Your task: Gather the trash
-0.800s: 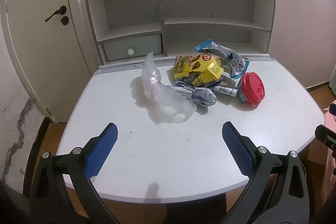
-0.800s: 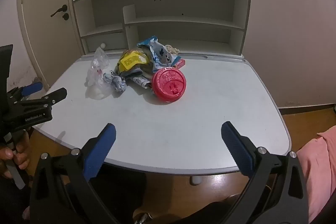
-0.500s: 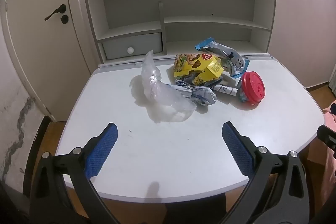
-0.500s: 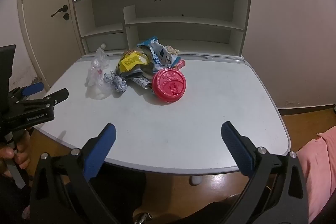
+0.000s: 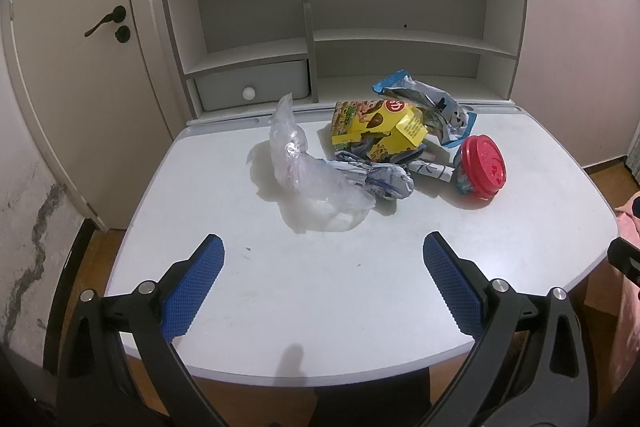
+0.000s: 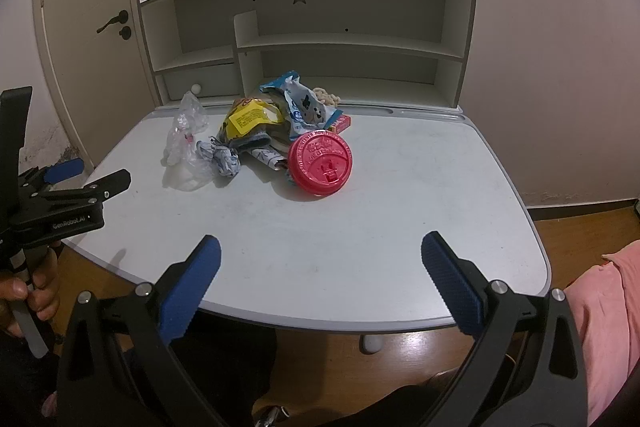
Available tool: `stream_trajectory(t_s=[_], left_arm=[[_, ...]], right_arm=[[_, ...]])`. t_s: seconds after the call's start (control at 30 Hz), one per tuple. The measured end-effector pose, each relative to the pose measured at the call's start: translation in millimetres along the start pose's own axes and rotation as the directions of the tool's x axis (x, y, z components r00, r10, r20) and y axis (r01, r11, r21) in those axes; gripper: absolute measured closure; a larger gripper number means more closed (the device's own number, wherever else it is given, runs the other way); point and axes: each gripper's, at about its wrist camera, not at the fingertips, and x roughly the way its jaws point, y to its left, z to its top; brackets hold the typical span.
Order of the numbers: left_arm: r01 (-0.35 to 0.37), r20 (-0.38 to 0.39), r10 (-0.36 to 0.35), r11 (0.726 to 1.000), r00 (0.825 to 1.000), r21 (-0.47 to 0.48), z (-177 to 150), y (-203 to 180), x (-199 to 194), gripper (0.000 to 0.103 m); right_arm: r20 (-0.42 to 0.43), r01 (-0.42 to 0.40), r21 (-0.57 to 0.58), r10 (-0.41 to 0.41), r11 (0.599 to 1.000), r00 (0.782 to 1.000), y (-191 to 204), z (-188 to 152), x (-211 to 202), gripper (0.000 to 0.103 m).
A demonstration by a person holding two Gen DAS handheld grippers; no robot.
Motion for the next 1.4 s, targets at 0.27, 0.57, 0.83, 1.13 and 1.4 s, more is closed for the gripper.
stream_trajectory(t_s=[0.27,0.57,0.83,1.13,1.4], left_arm=[[0.0,-0.004,0.0,1.0,1.0,-0.001,-1.5,-0.5,1.9,0.006],[0.001,-0.006,-0.001,1.0,1.0,-0.003,-1.6,-0.4,2.4,0.006],[0.001,-0.007,-0.001,1.0,1.0,0.0,-0.9,-0.4,2.3,0.006],[0.0,-0.008,0.0,1.0,1.0,0.001,-3.5,-0.3,3.0,0.006],[0.0,-0.01,0.0,1.0,1.0,0.0,-5.5,-0.3,4.6,0.006]], right_arm=[[-0.002,-0.003,0.001,0.003,1.0,1.0,-2.0,1.0,-0.8,0.006],[-0.001,-0.001,0.0,0.001,1.0,1.0,-1.4,0.9,-0.8,0.006],[-0.001,-0.002,-0.001,0.002,1.0,1.0,-1.2,0.7,-0.9,0.006],[-0.001,-0.003,-0.001,0.003,1.0,1.0,-1.0,0.9,-0.6,0.006],[-0.003,-0.004,-0.002,0.004,1.0,1.0,-1.3,1.0,-0.1,0.006]])
